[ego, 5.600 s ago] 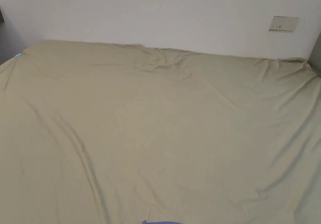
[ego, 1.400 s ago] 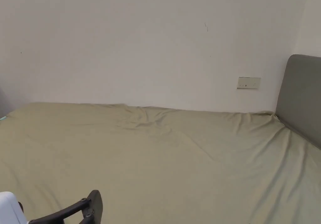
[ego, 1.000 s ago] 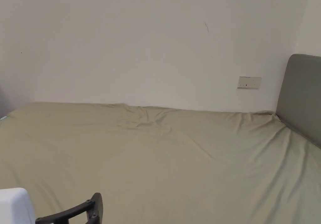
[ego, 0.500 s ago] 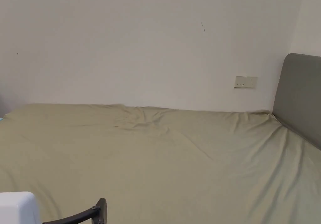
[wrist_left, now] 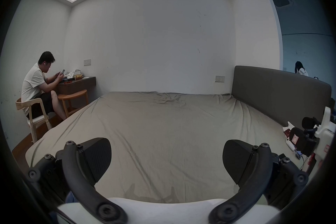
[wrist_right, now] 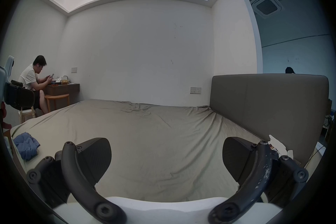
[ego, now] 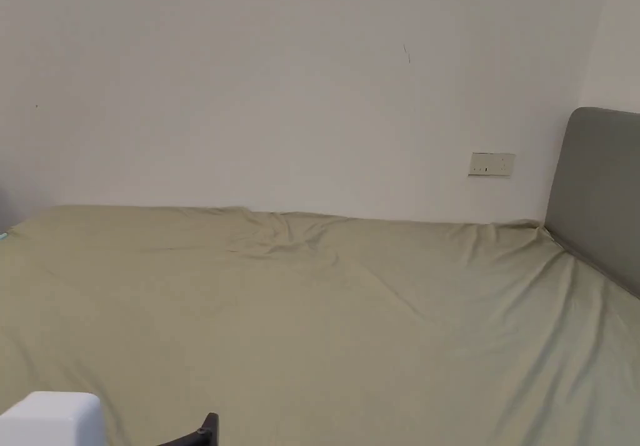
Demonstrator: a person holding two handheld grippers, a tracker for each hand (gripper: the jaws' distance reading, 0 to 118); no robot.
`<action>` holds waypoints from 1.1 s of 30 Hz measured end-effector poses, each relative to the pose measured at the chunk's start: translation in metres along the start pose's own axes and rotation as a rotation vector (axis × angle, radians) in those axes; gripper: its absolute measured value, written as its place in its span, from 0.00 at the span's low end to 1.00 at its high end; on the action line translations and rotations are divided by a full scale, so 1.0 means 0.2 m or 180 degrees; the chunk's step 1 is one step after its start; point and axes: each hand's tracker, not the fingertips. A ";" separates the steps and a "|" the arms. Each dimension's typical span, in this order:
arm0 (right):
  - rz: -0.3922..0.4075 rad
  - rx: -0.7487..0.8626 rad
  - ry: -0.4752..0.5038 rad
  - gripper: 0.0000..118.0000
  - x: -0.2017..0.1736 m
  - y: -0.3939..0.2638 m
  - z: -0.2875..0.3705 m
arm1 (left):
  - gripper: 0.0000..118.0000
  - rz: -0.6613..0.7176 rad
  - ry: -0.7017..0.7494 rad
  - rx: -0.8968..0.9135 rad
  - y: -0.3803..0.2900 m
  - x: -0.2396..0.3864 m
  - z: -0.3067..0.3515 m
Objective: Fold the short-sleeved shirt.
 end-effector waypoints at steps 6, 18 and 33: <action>-0.0087 -0.0030 0.0033 1.00 0.01 0.00 -0.01 | 1.00 0.0033 -0.0071 -0.0011 0.01 0.00 0.00; -0.0063 -0.0078 0.0046 1.00 0.00 0.01 -0.01 | 1.00 -0.0022 -0.0074 -0.0049 0.01 0.00 0.01; -0.0033 -0.0120 0.0054 1.00 -0.01 0.00 -0.03 | 1.00 0.0050 -0.0009 -0.0058 0.01 -0.04 0.00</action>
